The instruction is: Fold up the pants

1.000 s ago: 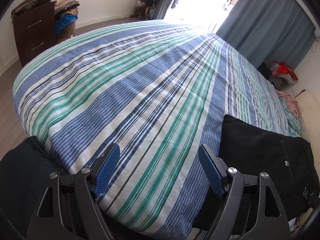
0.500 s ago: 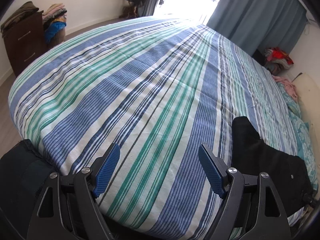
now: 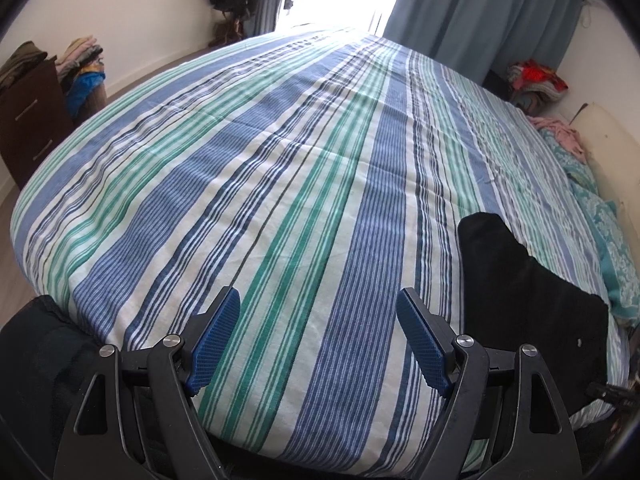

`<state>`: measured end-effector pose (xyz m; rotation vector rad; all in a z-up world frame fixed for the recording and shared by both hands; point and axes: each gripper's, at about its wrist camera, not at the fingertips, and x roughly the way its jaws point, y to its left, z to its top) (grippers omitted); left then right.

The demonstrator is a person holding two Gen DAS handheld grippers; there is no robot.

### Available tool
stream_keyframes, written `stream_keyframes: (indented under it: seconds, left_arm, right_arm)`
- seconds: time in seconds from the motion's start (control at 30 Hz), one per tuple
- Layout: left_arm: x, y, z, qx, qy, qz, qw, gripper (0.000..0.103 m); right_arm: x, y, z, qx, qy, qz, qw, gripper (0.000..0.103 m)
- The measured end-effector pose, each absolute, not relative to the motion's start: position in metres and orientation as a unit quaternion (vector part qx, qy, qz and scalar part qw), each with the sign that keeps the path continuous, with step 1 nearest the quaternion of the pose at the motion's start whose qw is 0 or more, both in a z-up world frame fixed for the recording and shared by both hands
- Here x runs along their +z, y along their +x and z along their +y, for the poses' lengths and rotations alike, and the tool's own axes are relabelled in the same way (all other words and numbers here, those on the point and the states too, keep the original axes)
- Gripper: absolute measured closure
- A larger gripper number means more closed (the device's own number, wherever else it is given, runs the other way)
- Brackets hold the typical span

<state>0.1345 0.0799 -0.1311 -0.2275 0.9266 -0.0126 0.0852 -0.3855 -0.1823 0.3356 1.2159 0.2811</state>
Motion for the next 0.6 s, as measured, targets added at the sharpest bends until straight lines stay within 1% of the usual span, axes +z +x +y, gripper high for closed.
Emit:
stream_keyframes:
  seconds: [0.03, 0.07, 0.1, 0.17, 0.23, 0.3, 0.4, 0.47, 0.53, 0.6]
  left_arm:
    - [-0.131, 0.134, 0.080, -0.006, -0.109, 0.446, 0.888, 0.021]
    - [-0.131, 0.134, 0.081, -0.005, -0.109, 0.446, 0.888, 0.021]
    - [-0.131, 0.133, 0.082, -0.003, -0.111, 0.446, 0.888, 0.021]
    - [-0.132, 0.134, 0.083, 0.000, -0.115, 0.446, 0.887, 0.021]
    - [-0.132, 0.134, 0.080, 0.002, -0.109, 0.445, 0.889, 0.021]
    - [-0.132, 0.135, 0.072, -0.003, -0.090, 0.443, 0.892, 0.021]
    - [-0.133, 0.133, 0.053, -0.019, -0.055, 0.444, 0.894, 0.021]
    - [-0.134, 0.130, 0.042, -0.029, -0.034, 0.445, 0.895, 0.021]
    - [-0.133, 0.126, 0.035, -0.037, -0.015, 0.442, 0.896, 0.021]
    - [-0.132, 0.122, 0.031, -0.043, -0.002, 0.439, 0.897, 0.021]
  right_arm:
    - [-0.186, 0.084, -0.391, 0.131, 0.182, 0.564, 0.795, 0.069]
    - [-0.186, 0.083, -0.399, 0.130, 0.207, 0.560, 0.791, 0.062]
    - [-0.185, 0.082, -0.408, 0.125, 0.229, 0.558, 0.788, 0.053]
    - [-0.174, 0.077, -0.425, 0.102, 0.243, 0.544, 0.796, 0.048]
    - [-0.159, 0.072, -0.437, 0.077, 0.226, 0.535, 0.811, 0.048]
    - [-0.138, 0.070, -0.437, 0.046, 0.179, 0.526, 0.830, 0.048]
    - [-0.113, 0.073, -0.406, 0.064, 0.099, 0.506, 0.854, 0.048]
    - [-0.116, 0.079, -0.382, 0.073, 0.056, 0.524, 0.847, 0.050]
    - [-0.131, 0.082, -0.369, 0.048, 0.028, 0.557, 0.829, 0.050]
    - [-0.146, 0.080, -0.372, 0.038, 0.045, 0.571, 0.819, 0.050]
